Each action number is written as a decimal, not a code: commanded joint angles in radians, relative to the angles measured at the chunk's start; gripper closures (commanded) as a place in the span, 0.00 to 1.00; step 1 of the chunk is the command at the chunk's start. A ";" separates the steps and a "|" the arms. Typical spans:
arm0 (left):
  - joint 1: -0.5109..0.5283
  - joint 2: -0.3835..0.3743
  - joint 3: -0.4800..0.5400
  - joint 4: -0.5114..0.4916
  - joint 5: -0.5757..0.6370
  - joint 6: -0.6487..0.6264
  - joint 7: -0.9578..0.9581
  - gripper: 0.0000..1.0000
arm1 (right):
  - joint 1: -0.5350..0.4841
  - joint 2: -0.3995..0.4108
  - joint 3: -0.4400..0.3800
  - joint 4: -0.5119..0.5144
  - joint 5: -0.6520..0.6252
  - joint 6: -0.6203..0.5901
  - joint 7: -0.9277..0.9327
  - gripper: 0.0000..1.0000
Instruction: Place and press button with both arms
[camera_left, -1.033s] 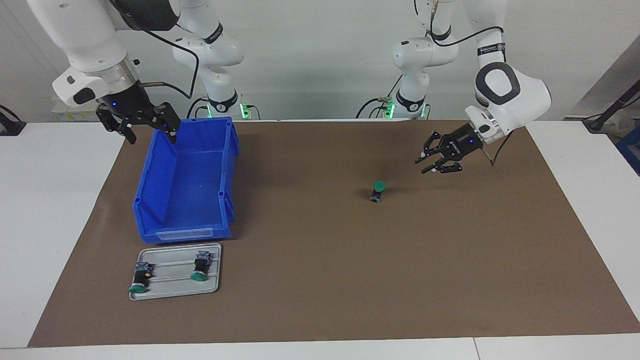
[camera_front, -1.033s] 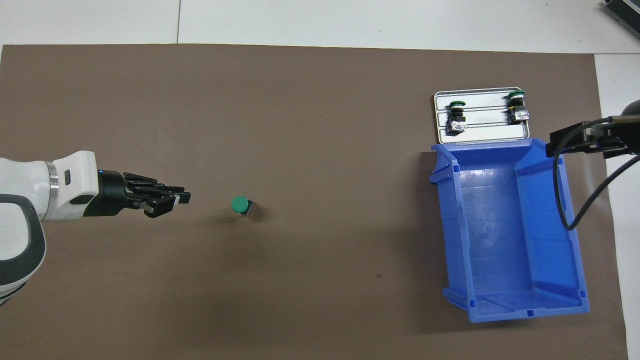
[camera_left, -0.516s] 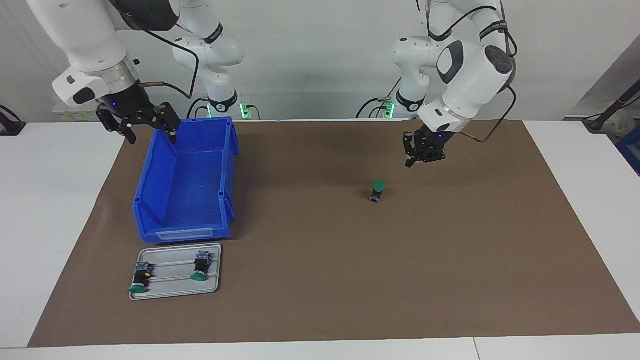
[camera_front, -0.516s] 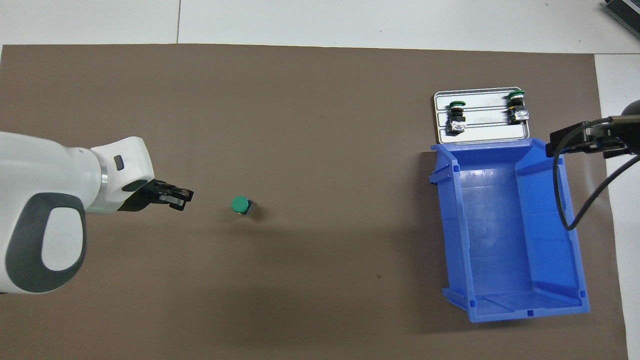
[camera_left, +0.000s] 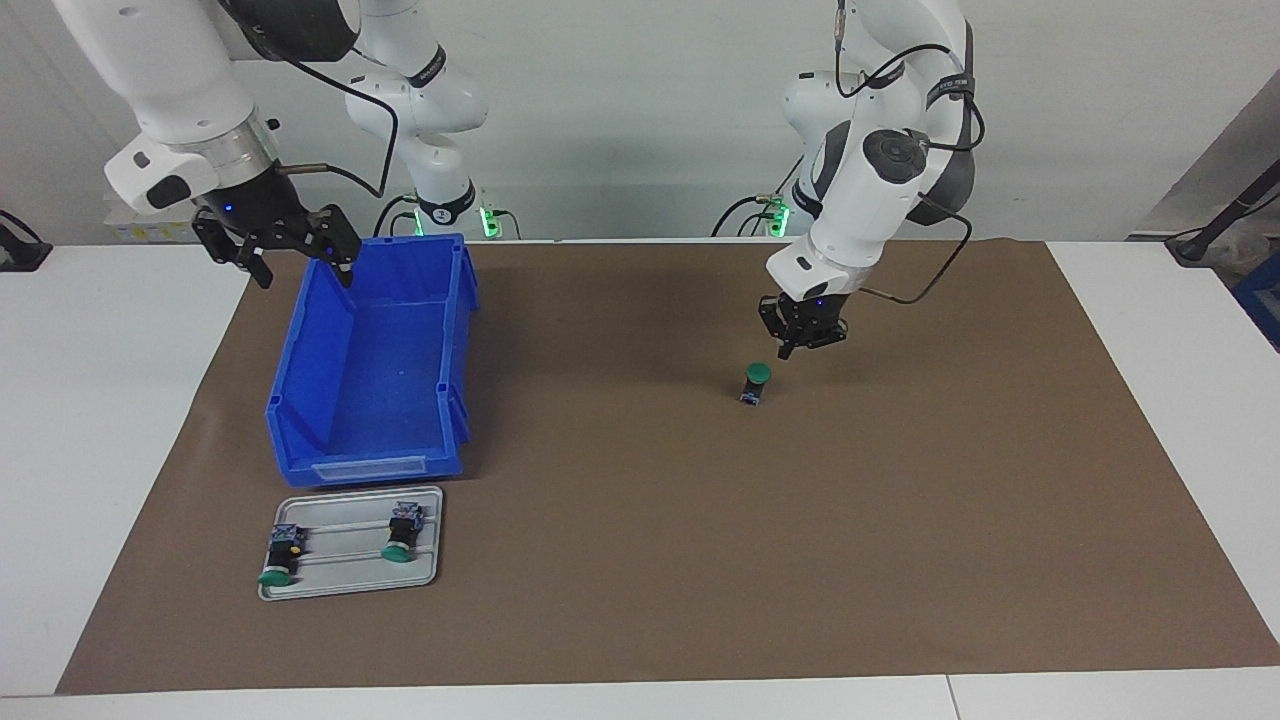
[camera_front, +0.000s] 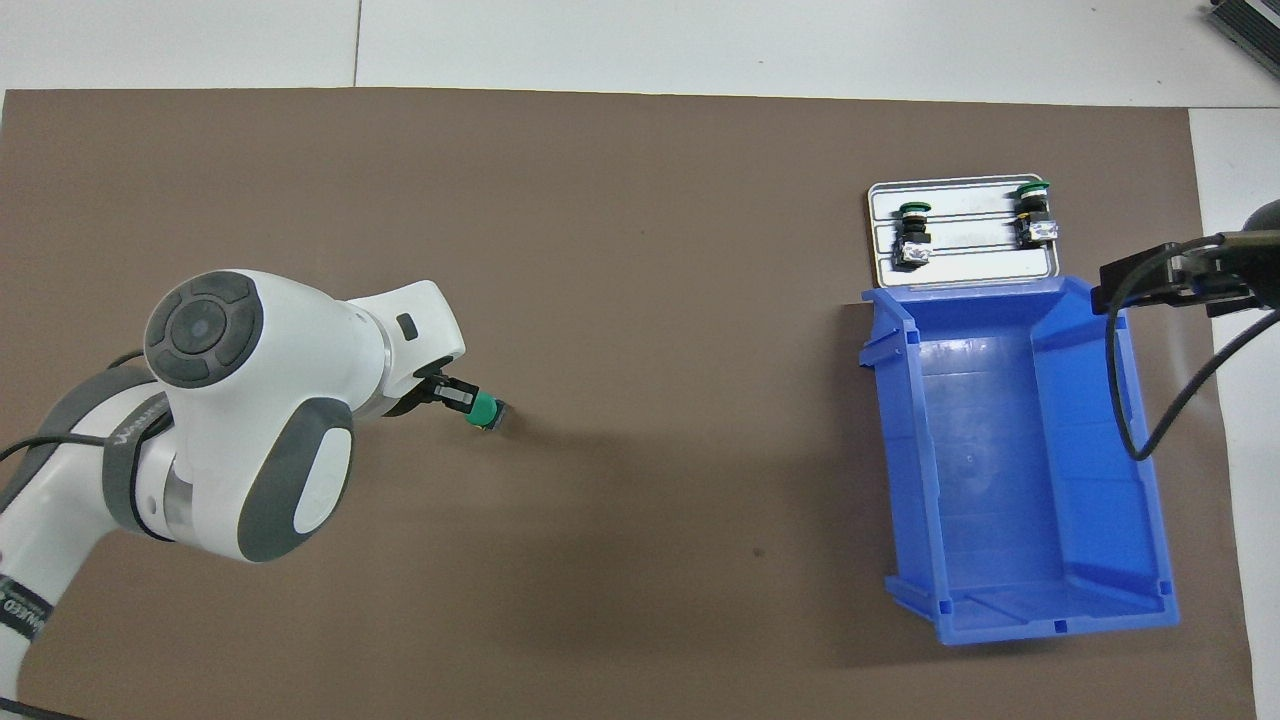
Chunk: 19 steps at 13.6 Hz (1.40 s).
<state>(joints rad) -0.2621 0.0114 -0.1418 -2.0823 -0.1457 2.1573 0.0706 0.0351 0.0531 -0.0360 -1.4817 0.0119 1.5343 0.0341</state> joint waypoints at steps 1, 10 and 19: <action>-0.038 0.015 0.011 -0.016 0.046 0.044 -0.023 1.00 | 0.005 -0.021 -0.009 -0.026 0.008 0.012 -0.022 0.01; -0.069 0.084 0.013 -0.087 0.055 0.151 -0.023 1.00 | 0.005 -0.021 -0.009 -0.026 0.008 0.012 -0.023 0.01; -0.059 0.053 0.014 0.055 0.063 -0.071 -0.025 1.00 | 0.005 -0.021 -0.009 -0.026 0.008 0.012 -0.022 0.01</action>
<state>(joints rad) -0.3115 0.0862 -0.1418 -2.0945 -0.1038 2.1946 0.0675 0.0351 0.0531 -0.0360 -1.4817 0.0119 1.5343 0.0341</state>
